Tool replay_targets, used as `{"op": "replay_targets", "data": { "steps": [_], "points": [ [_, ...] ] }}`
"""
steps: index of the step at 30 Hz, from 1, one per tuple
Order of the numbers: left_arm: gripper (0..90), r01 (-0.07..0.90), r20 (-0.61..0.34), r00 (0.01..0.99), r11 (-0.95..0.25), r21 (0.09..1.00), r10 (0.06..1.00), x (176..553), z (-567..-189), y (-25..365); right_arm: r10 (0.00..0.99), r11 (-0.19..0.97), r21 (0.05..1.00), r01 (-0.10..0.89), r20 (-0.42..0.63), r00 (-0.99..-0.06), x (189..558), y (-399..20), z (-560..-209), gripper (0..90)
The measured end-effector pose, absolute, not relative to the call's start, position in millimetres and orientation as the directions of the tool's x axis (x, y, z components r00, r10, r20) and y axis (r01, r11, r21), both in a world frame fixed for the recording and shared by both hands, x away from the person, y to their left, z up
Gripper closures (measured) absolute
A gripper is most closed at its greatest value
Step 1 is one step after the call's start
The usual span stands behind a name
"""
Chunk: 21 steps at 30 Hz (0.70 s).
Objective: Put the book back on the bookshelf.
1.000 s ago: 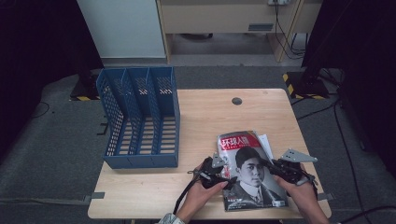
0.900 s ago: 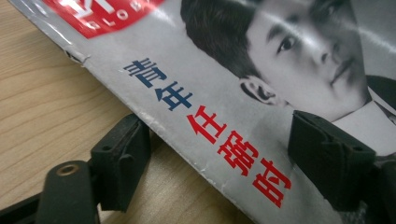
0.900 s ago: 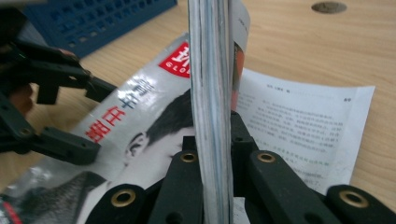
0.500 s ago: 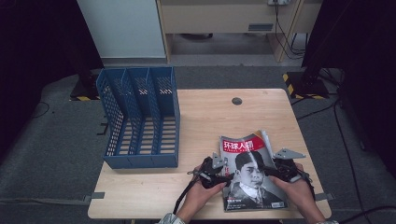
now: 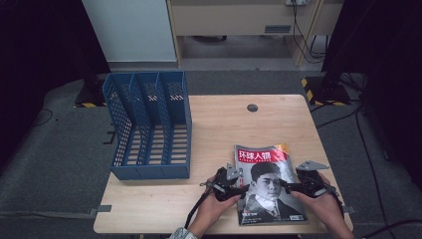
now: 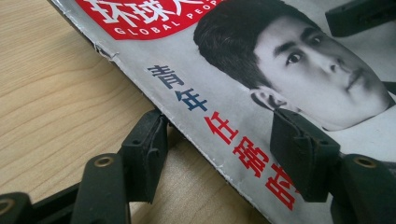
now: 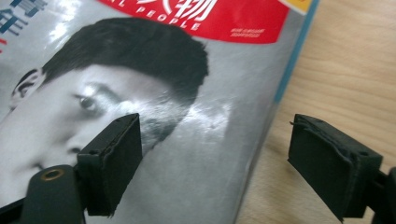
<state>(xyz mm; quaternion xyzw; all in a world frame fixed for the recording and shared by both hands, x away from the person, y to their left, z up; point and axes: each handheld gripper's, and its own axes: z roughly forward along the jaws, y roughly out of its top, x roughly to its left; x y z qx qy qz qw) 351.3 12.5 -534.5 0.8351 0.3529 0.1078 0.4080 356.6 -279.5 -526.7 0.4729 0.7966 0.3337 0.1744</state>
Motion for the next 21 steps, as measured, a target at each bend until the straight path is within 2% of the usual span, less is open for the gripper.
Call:
{"op": "replay_targets", "data": {
  "steps": [10, 11, 12, 14, 21],
  "points": [
    [40.3, 0.507, -0.119, 0.725, -0.409, 0.759, 0.678, 352.5, -534.3, 14.7, 0.851, 0.341, 0.684, 0.645, 0.066, -0.520, 354.6, -275.3, -530.0, 16.5],
    [41.3, 0.507, -0.120, 0.726, -0.409, 0.759, 0.677, 352.7, -534.3, 15.1, 0.851, 0.348, 0.687, 0.638, 0.055, -0.522, 354.1, -275.9, -529.1, 21.4],
    [41.3, 0.508, -0.123, 0.726, -0.407, 0.760, 0.677, 353.0, -534.4, 15.6, 0.851, 0.348, 0.687, 0.638, 0.055, -0.522, 354.1, -275.9, -529.1, 21.4],
    [43.0, 0.511, -0.130, 0.723, -0.399, 0.761, 0.678, 353.7, -534.4, 16.8, 0.854, 0.346, 0.690, 0.635, 0.048, -0.518, 353.3, -277.8, -527.7, 28.6],
    [48.0, 0.514, -0.147, 0.725, -0.386, 0.766, 0.673, 355.9, -534.2, 20.8, 0.851, 0.352, 0.697, 0.625, 0.041, -0.524, 351.8, -276.6, -525.8, 40.3]
  ]
}}
